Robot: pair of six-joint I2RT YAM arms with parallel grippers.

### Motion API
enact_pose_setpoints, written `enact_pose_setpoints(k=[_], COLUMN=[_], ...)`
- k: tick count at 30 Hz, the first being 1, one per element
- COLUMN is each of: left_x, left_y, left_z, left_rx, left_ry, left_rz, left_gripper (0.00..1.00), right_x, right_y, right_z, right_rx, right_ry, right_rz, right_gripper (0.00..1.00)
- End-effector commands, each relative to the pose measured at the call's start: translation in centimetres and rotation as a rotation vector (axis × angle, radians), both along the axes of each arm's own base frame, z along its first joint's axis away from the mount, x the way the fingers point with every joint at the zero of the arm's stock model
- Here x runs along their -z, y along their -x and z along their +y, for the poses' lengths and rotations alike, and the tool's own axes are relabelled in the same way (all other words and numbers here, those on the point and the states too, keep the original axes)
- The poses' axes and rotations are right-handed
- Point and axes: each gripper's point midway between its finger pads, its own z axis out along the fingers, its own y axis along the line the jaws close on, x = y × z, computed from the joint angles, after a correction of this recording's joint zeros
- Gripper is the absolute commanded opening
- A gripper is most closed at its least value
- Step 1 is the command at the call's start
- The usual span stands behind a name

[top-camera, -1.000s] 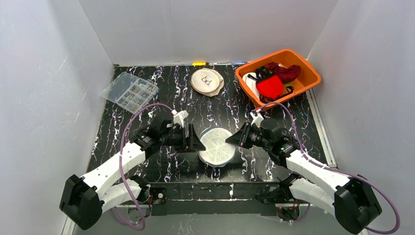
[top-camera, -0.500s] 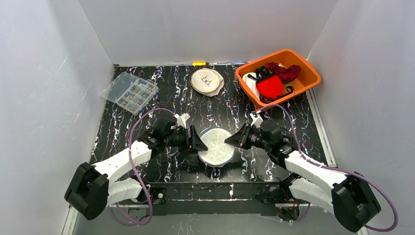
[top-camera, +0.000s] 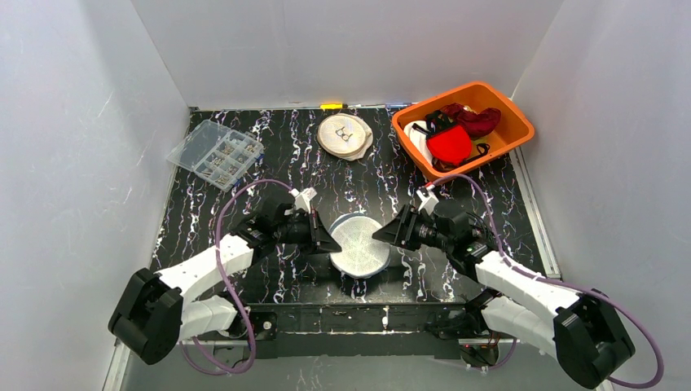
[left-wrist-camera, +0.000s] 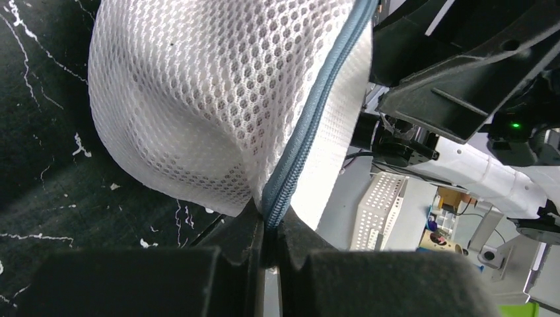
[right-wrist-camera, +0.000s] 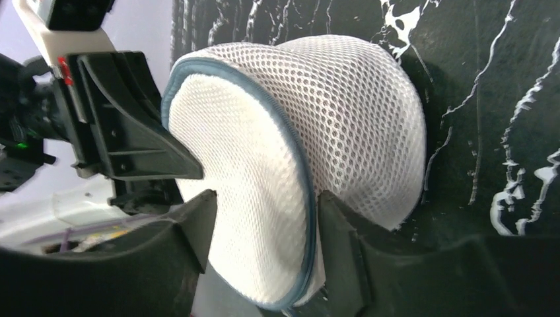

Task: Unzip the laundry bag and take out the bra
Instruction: Adjust the laundry bag at the center of the board.

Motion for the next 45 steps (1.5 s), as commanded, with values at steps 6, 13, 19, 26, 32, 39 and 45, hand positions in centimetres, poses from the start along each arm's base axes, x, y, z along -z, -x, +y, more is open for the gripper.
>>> enact_pose_setpoints(k=[6, 13, 19, 26, 32, 39, 45], left_x=[-2.0, -4.1, -6.8, -8.5, -9.4, -9.2, -9.2], left_y=[-0.1, -1.5, -3.6, -5.0, -5.2, -4.5, -4.1], left_z=[2.7, 4.0, 3.9, 6.2, 6.3, 6.5, 6.6], left_rx=[-0.17, -0.431, -0.604, -0.815, -0.842, -0.832, -0.826], left_ry=[-0.138, -0.224, -0.172, -0.202, -0.176, -0.161, -0.156], left_rz=[0.076, 0.322, 0.375, 0.378, 0.386, 0.391, 0.387], left_gripper=[0.0, 0.0, 0.0, 0.0, 0.0, 0.0, 0.0], right_x=[-7.3, -11.3, -11.8, -12.6, -11.5, -11.3, -10.5], right_y=[-2.3, -2.8, 0.6, 3.7, 5.3, 4.1, 2.7], right_z=[-2.7, -3.8, -0.4, 3.2, 7.1, 9.3, 9.8], right_rx=[-0.032, 0.122, -0.113, -0.279, -0.307, -0.233, -0.168], right_ry=[0.287, 0.151, -0.042, -0.076, -0.07, -0.11, -0.092], right_rz=[-0.327, -0.461, -0.5, -0.59, -0.605, -0.606, -0.572], right_gripper=[0.99, 0.99, 0.94, 0.87, 0.78, 0.76, 0.74])
